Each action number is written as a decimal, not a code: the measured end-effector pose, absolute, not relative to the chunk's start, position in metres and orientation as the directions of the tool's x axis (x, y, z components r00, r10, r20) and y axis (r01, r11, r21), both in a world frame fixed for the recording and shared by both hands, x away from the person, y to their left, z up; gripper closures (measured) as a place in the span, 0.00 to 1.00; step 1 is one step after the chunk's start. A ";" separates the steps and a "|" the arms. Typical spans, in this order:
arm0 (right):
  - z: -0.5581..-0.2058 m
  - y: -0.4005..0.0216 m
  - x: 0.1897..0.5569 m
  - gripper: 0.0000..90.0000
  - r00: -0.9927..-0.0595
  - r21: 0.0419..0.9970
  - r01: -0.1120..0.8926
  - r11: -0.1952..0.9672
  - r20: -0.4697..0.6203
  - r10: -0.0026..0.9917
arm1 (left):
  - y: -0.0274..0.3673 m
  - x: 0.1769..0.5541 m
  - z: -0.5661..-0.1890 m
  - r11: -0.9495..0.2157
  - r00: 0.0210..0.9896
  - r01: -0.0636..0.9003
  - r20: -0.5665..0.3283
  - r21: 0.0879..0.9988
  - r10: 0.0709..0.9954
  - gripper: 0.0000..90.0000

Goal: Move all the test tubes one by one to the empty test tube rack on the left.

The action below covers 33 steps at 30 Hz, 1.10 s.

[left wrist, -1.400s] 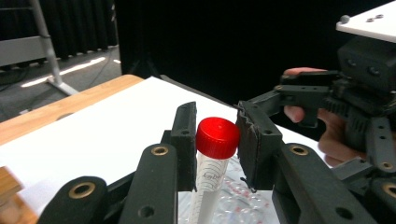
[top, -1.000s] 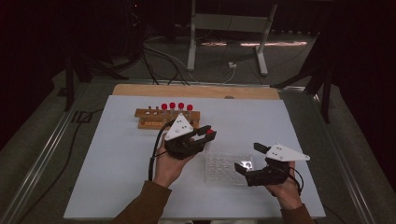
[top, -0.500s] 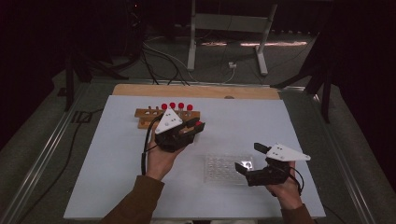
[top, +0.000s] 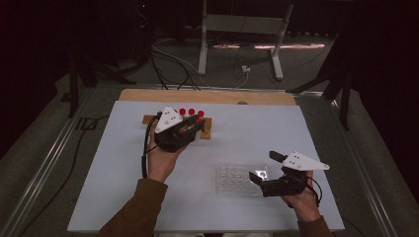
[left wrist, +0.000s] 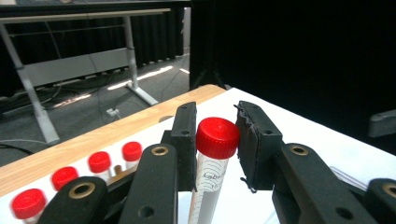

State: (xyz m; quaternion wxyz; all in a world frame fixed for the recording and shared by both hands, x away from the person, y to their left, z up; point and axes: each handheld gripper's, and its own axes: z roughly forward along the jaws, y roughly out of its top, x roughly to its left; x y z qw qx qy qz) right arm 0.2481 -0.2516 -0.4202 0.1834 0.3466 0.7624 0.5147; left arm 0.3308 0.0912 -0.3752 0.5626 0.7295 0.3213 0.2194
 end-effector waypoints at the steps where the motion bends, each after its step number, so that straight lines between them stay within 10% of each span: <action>1: -0.420 -0.252 0.248 0.00 -0.692 0.912 0.340 0.229 0.078 0.718 | 0.092 0.332 -0.375 -0.163 0.693 0.222 -0.038 0.961 0.720 0.79; 33: -0.419 -0.254 0.249 0.00 -0.691 0.916 0.336 0.221 0.080 0.718 | 0.124 0.371 -0.381 -0.142 0.534 0.234 -0.005 0.962 0.845 0.79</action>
